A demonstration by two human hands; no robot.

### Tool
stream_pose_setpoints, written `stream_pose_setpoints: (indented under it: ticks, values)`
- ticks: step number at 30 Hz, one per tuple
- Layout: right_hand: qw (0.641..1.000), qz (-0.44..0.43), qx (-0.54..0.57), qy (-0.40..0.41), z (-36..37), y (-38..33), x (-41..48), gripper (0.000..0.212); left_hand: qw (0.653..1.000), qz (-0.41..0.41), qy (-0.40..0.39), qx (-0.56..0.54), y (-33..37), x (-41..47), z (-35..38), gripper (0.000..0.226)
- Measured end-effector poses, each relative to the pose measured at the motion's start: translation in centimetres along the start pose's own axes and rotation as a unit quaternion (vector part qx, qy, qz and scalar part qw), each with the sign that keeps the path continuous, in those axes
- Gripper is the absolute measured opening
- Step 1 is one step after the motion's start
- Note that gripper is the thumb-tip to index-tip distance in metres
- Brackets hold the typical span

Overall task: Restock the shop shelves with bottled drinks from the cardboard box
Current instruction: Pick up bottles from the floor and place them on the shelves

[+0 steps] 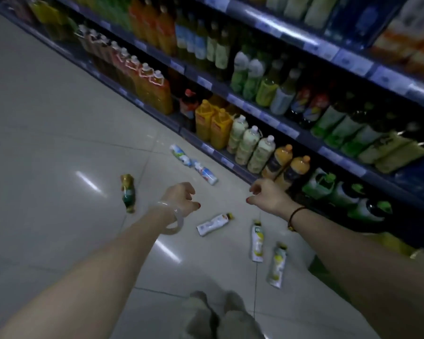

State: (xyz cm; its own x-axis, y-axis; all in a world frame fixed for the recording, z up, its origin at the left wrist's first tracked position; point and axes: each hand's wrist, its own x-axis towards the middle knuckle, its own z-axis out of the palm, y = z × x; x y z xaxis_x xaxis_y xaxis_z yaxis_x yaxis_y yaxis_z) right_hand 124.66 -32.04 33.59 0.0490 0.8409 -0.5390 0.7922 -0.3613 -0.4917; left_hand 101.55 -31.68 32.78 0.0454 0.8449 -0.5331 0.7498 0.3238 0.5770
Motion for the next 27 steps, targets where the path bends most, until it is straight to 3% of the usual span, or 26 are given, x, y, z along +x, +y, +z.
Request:
stream_pose_setpoints:
  ticks: [9,16,23,27]
  values:
    - [0.989,0.119,0.073,0.048,13.5,15.9,8.1,0.030,0.998,-0.021,-0.065,0.015,-9.2,11.9,15.3,0.037]
    - [0.972,0.177,0.120,0.096,25.9,28.4,17.2,0.050,0.998,-0.011,-0.067,0.013,-17.1,22.4,27.9,0.037]
    - [0.968,0.176,0.110,0.138,35.4,37.6,26.7,0.061,0.999,0.007,-0.051,0.013,-23.5,33.4,38.3,0.032]
    - [0.966,0.187,0.042,0.173,37.7,40.7,30.1,0.060,0.997,0.008,-0.054,0.046,-25.2,37.7,41.7,0.036]
